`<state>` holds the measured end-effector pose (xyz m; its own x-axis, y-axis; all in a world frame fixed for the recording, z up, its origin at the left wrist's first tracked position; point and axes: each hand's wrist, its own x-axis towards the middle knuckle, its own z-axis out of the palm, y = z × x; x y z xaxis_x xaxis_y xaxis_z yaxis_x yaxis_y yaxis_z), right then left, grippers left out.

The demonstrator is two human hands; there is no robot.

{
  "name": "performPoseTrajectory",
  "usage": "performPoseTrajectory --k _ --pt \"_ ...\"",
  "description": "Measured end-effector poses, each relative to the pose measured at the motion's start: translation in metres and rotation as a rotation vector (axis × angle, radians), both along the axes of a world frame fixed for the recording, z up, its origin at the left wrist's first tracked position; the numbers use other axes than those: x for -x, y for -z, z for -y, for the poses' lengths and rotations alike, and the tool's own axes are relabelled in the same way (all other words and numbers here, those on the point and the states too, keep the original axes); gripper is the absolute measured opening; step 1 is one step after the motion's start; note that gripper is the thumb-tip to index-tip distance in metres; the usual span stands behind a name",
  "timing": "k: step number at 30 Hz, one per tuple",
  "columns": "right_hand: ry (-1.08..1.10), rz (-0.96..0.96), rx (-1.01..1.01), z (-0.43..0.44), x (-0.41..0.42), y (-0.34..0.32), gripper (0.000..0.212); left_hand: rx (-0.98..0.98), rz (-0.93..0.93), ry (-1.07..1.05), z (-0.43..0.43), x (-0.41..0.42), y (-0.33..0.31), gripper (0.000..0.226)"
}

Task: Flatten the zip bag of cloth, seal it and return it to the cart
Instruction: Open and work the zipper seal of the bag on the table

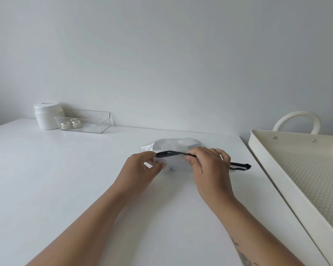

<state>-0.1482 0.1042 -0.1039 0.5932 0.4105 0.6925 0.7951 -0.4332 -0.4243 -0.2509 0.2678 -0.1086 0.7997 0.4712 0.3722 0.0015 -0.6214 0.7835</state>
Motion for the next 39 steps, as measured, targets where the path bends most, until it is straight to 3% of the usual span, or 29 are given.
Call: performPoseTrajectory --k 7,11,17,20,24,28,33,39 --pt "0.049 -0.059 -0.098 0.001 0.002 -0.004 0.012 0.026 -0.015 0.046 0.002 0.0 -0.001 0.025" --pt "-0.027 0.035 -0.043 0.002 0.003 -0.011 0.007 0.009 -0.017 0.011 -0.001 -0.001 -0.001 0.016" --pt "-0.214 0.061 0.1 -0.007 0.015 -0.011 0.031 -0.142 -0.048 0.072 0.003 0.003 -0.005 0.019" --pt "-0.222 0.048 0.106 -0.007 0.015 -0.011 0.026 -0.269 -0.051 0.085 0.004 0.002 -0.003 0.017" --pt "-0.247 0.047 0.101 -0.006 0.013 -0.011 0.005 -0.29 -0.03 0.076 0.003 0.001 -0.003 0.015" --pt "-0.27 -0.068 -0.047 -0.007 0.012 -0.009 0.007 -0.204 -0.033 0.05 0.004 -0.001 -0.003 0.016" --pt "-0.29 -0.377 -0.295 -0.007 0.01 -0.008 0.01 0.128 -0.02 0.082 0.009 -0.001 -0.004 0.02" --pt "-0.314 -0.44 -0.254 -0.005 0.005 -0.005 0.01 0.242 0.126 0.143 0.018 0.003 -0.013 0.013"
